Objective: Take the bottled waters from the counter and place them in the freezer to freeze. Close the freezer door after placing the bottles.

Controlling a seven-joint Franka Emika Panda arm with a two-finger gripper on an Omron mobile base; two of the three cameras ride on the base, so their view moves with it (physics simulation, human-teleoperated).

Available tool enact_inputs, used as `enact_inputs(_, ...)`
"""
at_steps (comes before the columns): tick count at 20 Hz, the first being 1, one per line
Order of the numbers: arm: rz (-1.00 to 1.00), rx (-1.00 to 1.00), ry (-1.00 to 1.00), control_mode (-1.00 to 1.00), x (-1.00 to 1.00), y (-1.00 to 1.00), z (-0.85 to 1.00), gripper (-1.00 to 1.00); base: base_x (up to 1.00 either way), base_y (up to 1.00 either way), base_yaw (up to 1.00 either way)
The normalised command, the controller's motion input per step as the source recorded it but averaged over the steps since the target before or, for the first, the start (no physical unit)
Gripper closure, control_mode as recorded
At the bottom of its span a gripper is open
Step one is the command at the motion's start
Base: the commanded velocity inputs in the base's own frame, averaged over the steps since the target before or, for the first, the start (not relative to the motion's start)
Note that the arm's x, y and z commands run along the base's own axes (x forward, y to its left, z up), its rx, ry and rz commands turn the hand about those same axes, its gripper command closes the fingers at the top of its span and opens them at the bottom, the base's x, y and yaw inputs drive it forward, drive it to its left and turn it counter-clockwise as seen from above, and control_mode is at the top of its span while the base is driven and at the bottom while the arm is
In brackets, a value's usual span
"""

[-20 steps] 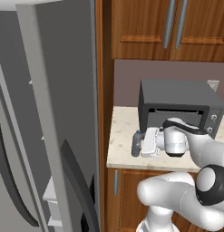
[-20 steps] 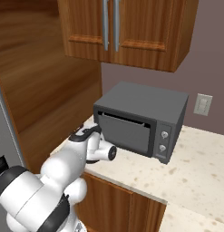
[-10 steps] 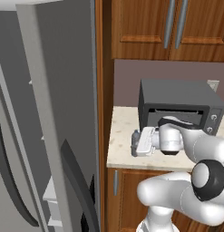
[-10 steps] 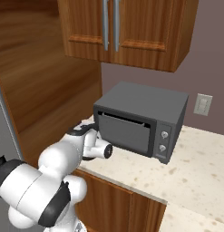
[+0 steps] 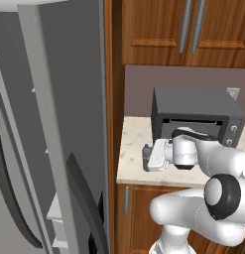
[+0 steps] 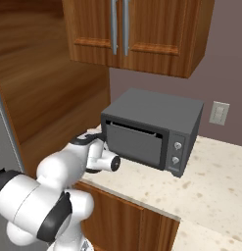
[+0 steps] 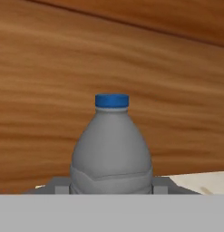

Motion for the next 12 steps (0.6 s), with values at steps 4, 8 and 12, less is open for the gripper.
enact_inputs(4,-0.04,0.0,0.0,-1.0,-0.02,0.0,0.1,1.0,0.0,0.0,0.0)
enact_inputs(8,-0.04,-0.01,0.09,-1.0,-0.25,-0.02,0.76,1.0,0.0,0.0,0.0)
enact_inputs(12,-0.12,-0.04,0.21,-1.0,-0.34,0.0,1.0,1.0,0.0,0.0,0.0)
